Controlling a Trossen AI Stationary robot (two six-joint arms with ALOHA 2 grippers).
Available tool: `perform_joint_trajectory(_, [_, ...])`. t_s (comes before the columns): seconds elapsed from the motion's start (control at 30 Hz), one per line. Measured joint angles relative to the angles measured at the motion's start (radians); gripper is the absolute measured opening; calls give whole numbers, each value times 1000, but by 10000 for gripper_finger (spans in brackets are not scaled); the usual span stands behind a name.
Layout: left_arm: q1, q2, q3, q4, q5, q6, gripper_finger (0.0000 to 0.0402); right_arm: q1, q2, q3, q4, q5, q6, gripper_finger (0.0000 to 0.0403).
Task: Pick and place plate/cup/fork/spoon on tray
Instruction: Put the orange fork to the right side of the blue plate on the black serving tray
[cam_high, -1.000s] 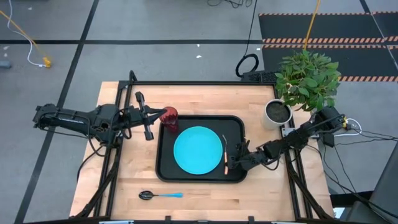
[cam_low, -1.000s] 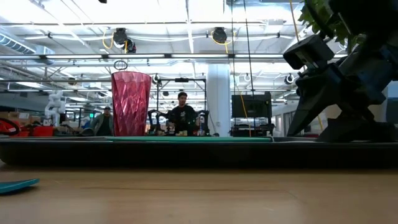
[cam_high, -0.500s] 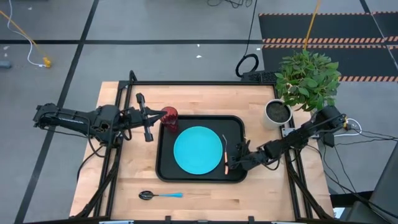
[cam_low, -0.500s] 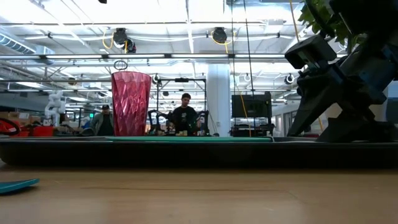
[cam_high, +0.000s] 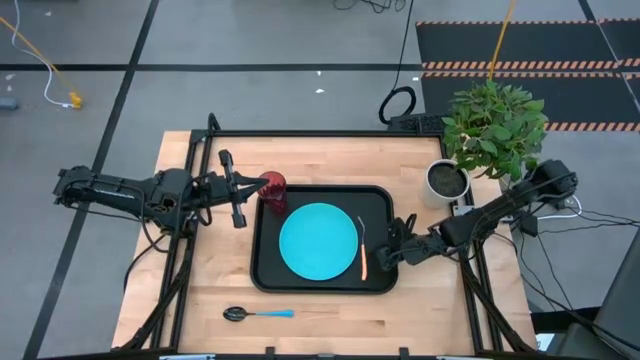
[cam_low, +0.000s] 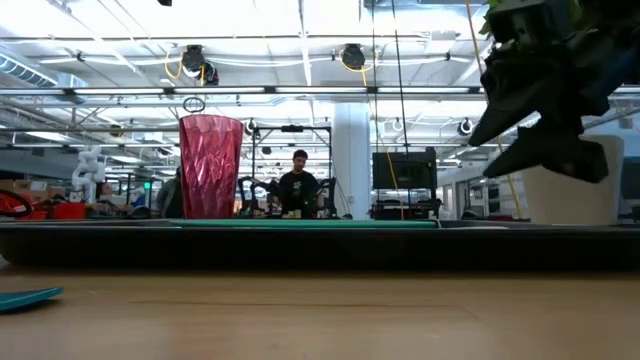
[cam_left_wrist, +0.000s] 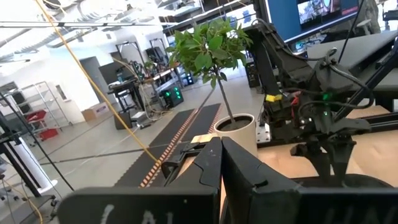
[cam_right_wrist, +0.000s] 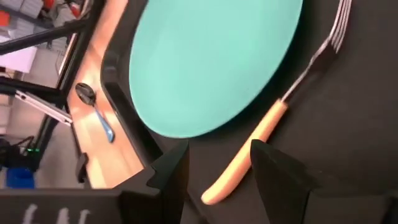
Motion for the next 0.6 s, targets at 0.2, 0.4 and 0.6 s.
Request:
perform_joint_trajectory(0.2, [0, 0, 0, -5, 0, 0, 10, -3, -7, 70, -121, 27, -212, 156])
perform_joint_trajectory(0.4, [0, 0, 0, -37, -10, -12, 10, -2, 38, 221, -253, 94, -645, 137])
perform_joint_trajectory(0.6, [1, 0, 0, -39, -39, -48, 10, -2, 167, 279, -280, 83, -1105, 135])
